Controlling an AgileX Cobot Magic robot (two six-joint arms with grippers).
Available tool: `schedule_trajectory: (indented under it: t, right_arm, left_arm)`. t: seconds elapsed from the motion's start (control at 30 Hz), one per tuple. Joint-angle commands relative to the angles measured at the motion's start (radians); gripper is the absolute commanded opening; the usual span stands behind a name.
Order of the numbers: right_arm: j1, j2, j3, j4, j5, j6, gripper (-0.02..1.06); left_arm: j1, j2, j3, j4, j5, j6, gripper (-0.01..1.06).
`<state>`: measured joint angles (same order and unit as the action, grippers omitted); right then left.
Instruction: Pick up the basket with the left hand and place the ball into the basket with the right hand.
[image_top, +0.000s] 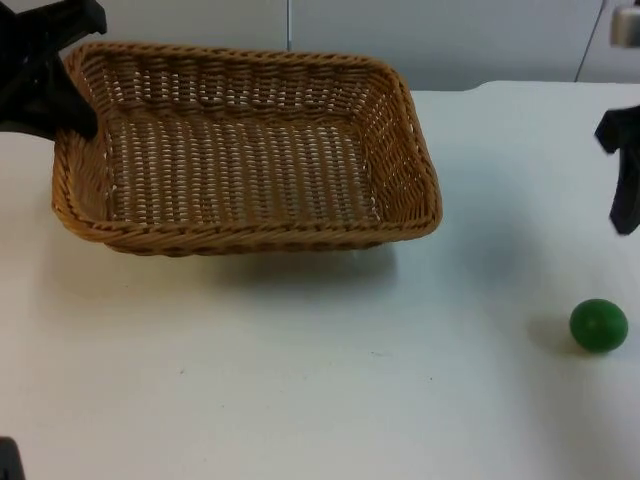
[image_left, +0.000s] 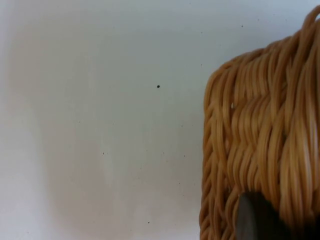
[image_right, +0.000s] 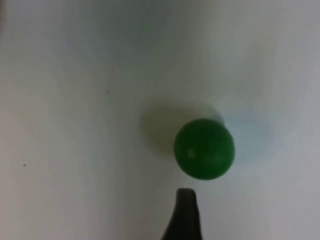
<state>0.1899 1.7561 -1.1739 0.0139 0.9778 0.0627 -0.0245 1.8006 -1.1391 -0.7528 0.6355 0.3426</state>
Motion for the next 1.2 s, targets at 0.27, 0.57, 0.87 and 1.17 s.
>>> schedule_trajectory:
  t: [0.27, 0.57, 0.87, 1.17]
  right_arm:
    - [0.005, 0.105, -0.008, 0.040, -0.031, 0.015, 0.68]
    - [0.005, 0.177, -0.002, 0.052, -0.073, 0.015, 0.68]
    - [0.011, 0.228, -0.002, 0.089, -0.080, 0.009, 0.68]
    - [0.045, 0.245, -0.002, 0.089, -0.093, 0.028, 0.68]
  left_arm:
    - [0.002, -0.015, -0.005, -0.025, -0.010, -0.003, 0.00]
    - [0.002, -0.015, -0.005, -0.025, -0.014, -0.003, 0.00]
    - [0.002, -0.015, -0.005, -0.025, -0.014, -0.003, 0.00]
    - [0.002, -0.015, -0.005, -0.025, -0.019, -0.003, 0.00]
